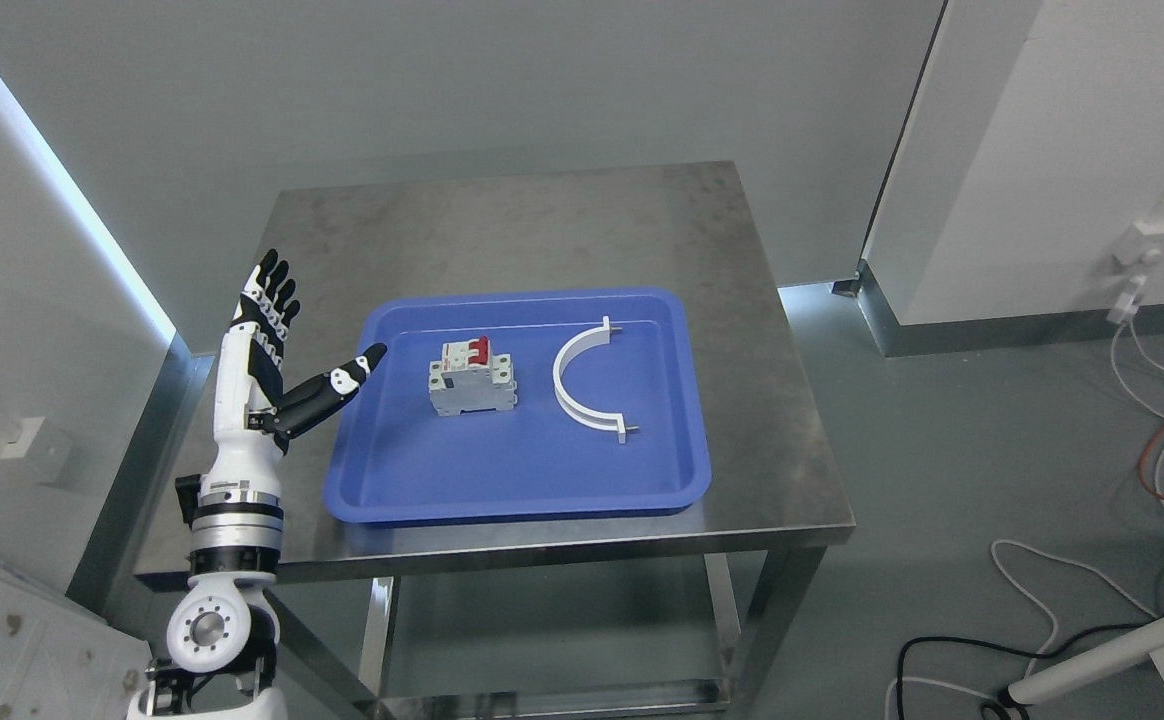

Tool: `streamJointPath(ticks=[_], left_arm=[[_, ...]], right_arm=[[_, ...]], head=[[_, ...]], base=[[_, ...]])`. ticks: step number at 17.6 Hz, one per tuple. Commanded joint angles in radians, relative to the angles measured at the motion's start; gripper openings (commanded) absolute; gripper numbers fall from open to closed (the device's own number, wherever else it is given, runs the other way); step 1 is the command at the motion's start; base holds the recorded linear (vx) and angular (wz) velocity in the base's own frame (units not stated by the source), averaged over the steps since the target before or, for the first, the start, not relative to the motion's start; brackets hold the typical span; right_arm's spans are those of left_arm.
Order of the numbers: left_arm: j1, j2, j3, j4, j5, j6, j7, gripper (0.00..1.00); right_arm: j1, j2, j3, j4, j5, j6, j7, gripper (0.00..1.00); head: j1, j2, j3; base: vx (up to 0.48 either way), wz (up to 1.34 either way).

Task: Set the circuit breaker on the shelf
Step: 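Reach the left hand to the circuit breaker and close fingers around it, then lift the circuit breaker out of the blue tray with the left hand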

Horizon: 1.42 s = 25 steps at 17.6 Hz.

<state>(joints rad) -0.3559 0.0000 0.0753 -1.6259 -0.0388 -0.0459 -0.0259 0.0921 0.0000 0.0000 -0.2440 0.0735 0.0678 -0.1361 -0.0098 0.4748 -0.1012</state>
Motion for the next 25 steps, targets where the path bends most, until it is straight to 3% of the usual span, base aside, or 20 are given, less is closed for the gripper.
streamJointPath(ticks=[1, 4, 6, 8, 10, 15, 20, 25], left_arm=[[0.009, 0.017, -0.054, -0.008, -0.001, -0.002, 0.0, 1.0], [-0.006, 0.017, -0.048, -0.008, 0.0, -0.008, -0.046, 1.0], [-0.011, 0.124, -0.083, -0.008, -0.004, -0.005, -0.228, 0.98], [-0.043, 0.214, -0.13, -0.003, -0.048, 0.014, -0.295, 0.97], [-0.086, 0.278, -0.172, 0.001, -0.188, 0.072, -0.353, 0.97], [-0.117, 0.267, -0.181, 0.041, -0.386, 0.199, -0.457, 0.93], [-0.146, 0.212, -0.164, 0.066, -0.406, 0.207, -0.457, 0.66], [-0.143, 0.183, -0.164, 0.066, -0.406, 0.205, -0.489, 0.47]], right_arm=[[0.0, -0.017, 0.02, 0.0, 0.0, 0.012, 0.001, 1.0], [0.0, -0.017, 0.02, 0.0, -0.001, 0.012, 0.0, 1.0], [0.0, -0.017, 0.02, 0.0, 0.0, 0.012, 0.0, 1.0], [0.0, -0.017, 0.02, 0.0, 0.0, 0.012, 0.0, 1.0], [0.0, -0.017, 0.02, 0.0, 0.0, 0.01, 0.0, 1.0], [0.0, -0.017, 0.02, -0.001, 0.0, 0.012, 0.0, 1.0], [0.0, -0.017, 0.02, 0.0, 0.0, 0.012, 0.001, 1.0], [0.0, -0.017, 0.02, 0.0, 0.0, 0.012, 0.0, 1.0]], head=[[0.0, 0.0, 0.0], [0.0, 0.0, 0.0], [0.0, 0.0, 0.0], [0.0, 0.0, 0.0], [0.0, 0.0, 0.0], [0.0, 0.0, 0.0], [0.0, 0.0, 0.0], [0.0, 0.0, 0.0]], base=[[-0.003, -0.05], [0.001, 0.04], [-0.001, 0.03], [-0.004, -0.01], [-0.001, -0.03], [0.0, 0.0], [0.005, -0.02], [0.018, -0.01]])
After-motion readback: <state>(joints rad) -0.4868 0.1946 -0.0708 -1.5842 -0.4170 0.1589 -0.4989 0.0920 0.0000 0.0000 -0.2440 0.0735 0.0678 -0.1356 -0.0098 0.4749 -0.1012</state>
